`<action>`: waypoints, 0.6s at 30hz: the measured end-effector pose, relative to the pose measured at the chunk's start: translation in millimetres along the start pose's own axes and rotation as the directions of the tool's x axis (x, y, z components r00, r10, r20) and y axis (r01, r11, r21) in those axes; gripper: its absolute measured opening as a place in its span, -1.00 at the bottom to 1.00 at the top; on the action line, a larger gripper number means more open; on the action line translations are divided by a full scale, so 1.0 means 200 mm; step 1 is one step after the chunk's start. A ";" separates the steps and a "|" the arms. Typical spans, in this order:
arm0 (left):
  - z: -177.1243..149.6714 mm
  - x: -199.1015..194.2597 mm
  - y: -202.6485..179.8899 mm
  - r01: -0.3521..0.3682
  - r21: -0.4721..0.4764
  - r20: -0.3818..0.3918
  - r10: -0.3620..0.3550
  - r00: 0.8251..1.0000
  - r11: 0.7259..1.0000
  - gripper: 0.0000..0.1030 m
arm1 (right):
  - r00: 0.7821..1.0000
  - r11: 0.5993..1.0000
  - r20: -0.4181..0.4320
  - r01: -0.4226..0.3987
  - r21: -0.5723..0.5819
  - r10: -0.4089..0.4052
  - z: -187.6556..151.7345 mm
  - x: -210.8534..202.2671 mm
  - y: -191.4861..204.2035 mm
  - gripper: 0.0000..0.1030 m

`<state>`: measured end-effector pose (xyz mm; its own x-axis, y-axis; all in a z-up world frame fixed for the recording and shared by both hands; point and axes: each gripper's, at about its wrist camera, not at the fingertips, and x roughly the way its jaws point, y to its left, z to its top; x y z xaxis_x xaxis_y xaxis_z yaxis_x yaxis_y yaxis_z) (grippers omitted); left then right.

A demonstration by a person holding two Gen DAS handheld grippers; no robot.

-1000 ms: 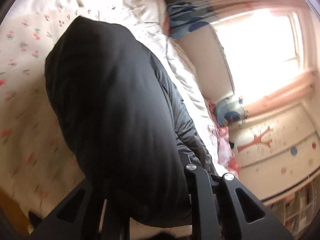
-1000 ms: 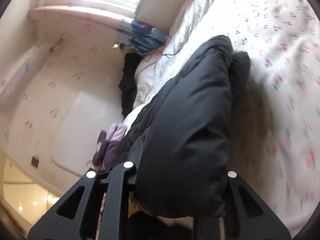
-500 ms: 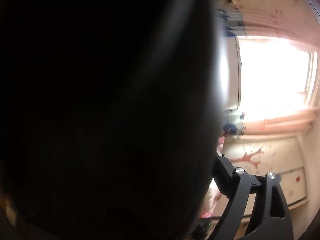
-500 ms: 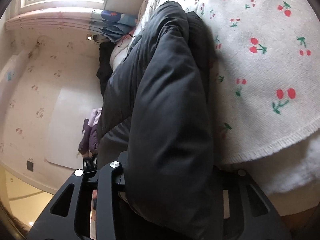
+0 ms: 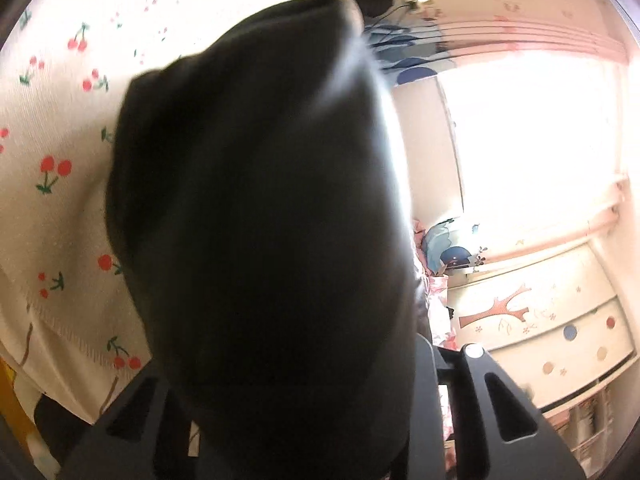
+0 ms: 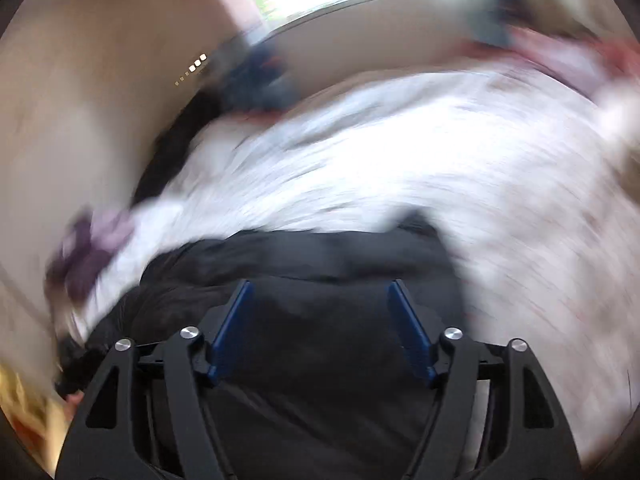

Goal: Fold large clothes

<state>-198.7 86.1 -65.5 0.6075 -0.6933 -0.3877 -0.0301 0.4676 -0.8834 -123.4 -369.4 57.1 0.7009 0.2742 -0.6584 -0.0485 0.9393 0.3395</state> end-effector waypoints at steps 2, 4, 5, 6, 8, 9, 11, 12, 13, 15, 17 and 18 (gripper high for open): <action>-0.03 -0.05 0.00 0.015 0.033 0.006 -0.015 1.000 0.999 -0.44 | 0.994 0.996 -0.097 0.039 -0.076 -0.046 0.06 0.33 0.18 0.31; -0.03 -0.08 0.03 0.018 0.040 -0.016 -0.017 1.000 0.999 -0.30 | 0.972 0.969 -0.150 0.152 -0.196 -0.183 0.03 0.66 0.29 0.42; -0.02 -0.06 0.07 0.021 0.012 -0.049 -0.020 0.999 1.000 0.03 | 0.969 0.963 -0.149 0.162 -0.216 -0.197 0.01 0.74 0.31 0.46; 0.00 -0.05 0.10 0.000 -0.018 -0.061 -0.001 0.998 1.000 0.18 | 0.964 0.960 -0.173 0.159 -0.229 -0.201 0.01 0.79 0.32 0.47; 0.04 -0.03 0.16 -0.007 -0.100 -0.077 -0.001 0.997 0.995 0.33 | 0.954 0.961 -0.232 0.135 -0.243 -0.193 0.03 0.78 0.33 0.47; 0.05 -0.03 0.18 -0.001 -0.124 -0.082 -0.009 0.997 0.992 0.34 | 0.955 0.964 -0.234 0.128 -0.231 -0.183 0.04 0.74 0.33 0.46; 0.05 -0.01 0.16 -0.003 -0.138 -0.079 -0.008 0.997 0.990 0.36 | 0.977 0.961 -0.141 0.123 -0.246 -0.161 0.03 0.52 0.38 0.47; 0.04 -0.01 0.16 -0.004 -0.132 -0.075 -0.006 0.997 0.991 0.36 | 0.981 0.956 -0.108 0.129 -0.264 -0.163 -0.01 0.44 0.39 0.47; 0.04 -0.01 0.15 -0.004 -0.116 -0.071 -0.005 0.997 0.993 0.35 | 0.983 0.952 -0.089 0.130 -0.277 -0.160 -0.05 0.37 0.41 0.47; 0.01 -0.01 0.13 -0.007 -0.089 -0.064 0.001 0.998 0.996 0.23 | 0.970 0.941 -0.165 0.120 -0.318 -0.179 -0.20 0.40 0.44 0.49; 0.00 -0.04 0.11 0.003 -0.064 -0.067 -0.007 0.998 0.998 -0.06 | 0.962 0.909 -0.154 0.153 -0.387 -0.227 -0.31 0.47 0.45 0.57; -0.02 -0.05 0.08 0.000 -0.038 -0.063 -0.003 0.998 0.999 -0.13 | 0.958 0.909 -0.167 0.153 -0.387 -0.233 -0.32 0.49 0.44 0.58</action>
<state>-208.6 98.1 -76.2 0.5566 -0.7276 -0.4010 -0.0599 0.4463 -0.8929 -104.2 -246.6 -19.6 0.5638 0.0783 -0.8222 -0.2120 0.9759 -0.0524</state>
